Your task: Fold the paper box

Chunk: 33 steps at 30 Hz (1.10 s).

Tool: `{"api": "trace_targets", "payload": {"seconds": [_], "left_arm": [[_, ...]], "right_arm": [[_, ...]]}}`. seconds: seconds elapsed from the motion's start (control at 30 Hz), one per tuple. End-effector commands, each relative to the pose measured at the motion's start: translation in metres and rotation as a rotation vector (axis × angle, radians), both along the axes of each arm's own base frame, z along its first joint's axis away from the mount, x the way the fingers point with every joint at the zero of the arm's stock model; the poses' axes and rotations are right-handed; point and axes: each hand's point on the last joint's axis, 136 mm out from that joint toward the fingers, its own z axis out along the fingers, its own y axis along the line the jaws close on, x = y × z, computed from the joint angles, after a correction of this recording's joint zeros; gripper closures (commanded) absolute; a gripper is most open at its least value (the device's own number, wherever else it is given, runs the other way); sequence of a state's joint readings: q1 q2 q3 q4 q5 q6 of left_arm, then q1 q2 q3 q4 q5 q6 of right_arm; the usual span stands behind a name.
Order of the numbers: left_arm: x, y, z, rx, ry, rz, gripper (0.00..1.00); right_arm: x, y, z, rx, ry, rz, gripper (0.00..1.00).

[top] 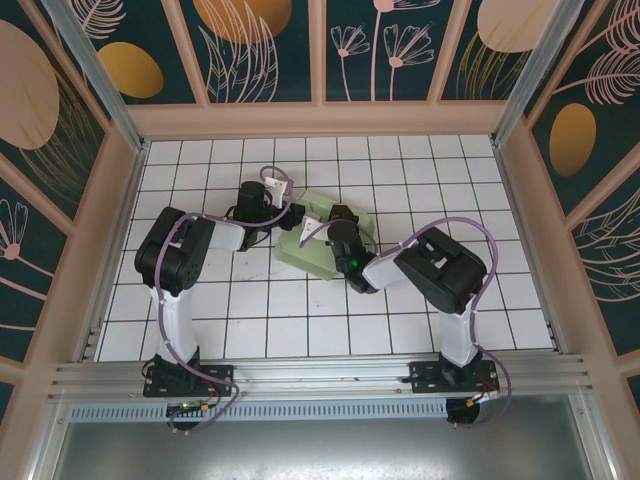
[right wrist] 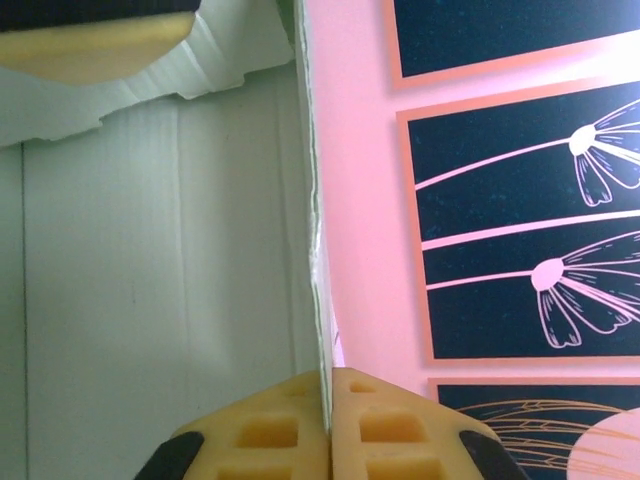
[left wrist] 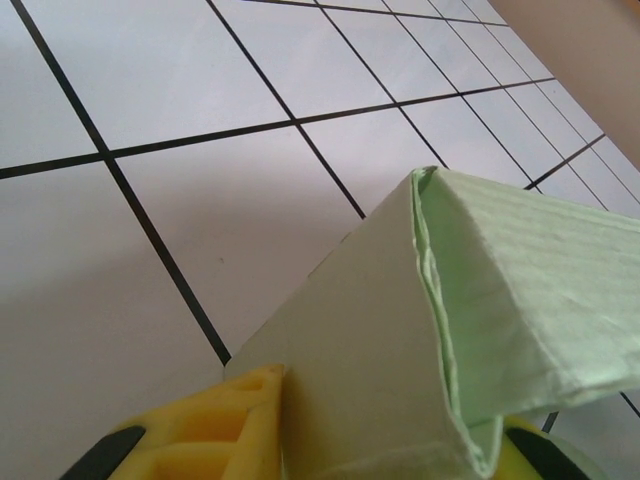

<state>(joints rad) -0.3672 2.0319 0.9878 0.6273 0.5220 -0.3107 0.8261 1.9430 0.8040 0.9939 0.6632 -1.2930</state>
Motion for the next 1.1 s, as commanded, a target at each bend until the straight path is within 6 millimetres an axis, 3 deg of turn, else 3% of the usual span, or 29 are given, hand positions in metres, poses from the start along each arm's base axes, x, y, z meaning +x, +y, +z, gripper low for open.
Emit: {"api": "trace_targets", "payload": {"seconds": [0.0, 0.13, 0.4, 0.63, 0.73, 0.9, 1.07], "left_arm": [[-0.002, -0.003, -0.002, 0.016, 0.006, -0.01, 0.77], [-0.001, -0.002, -0.002, 0.027, -0.005, -0.005, 0.76], [0.003, 0.002, -0.001, 0.066, -0.02, 0.011, 0.76], [0.005, 0.004, -0.002, 0.082, -0.026, 0.02, 0.76], [0.006, 0.003, -0.002, 0.081, -0.027, 0.018, 0.76], [0.005, 0.004, -0.001, 0.08, -0.032, 0.023, 0.76], [0.002, 0.001, 0.003, 0.084, -0.059, 0.027, 0.79]], "right_arm": [[-0.01, 0.014, -0.011, 0.078, 0.103, 0.059, 0.77], [-0.015, 0.015, -0.003, 0.16, 0.121, 0.075, 0.63], [-0.04, 0.023, 0.024, 0.376, 0.19, 0.175, 0.44], [-0.062, 0.035, 0.06, 0.595, 0.301, 0.272, 0.37], [-0.068, 0.034, 0.091, 0.77, 0.329, 0.325, 0.36], [-0.055, 0.009, 0.146, 1.09, 0.385, 0.337, 0.35], [-0.032, -0.016, 0.159, 1.356, 0.514, 0.307, 0.36]]}}
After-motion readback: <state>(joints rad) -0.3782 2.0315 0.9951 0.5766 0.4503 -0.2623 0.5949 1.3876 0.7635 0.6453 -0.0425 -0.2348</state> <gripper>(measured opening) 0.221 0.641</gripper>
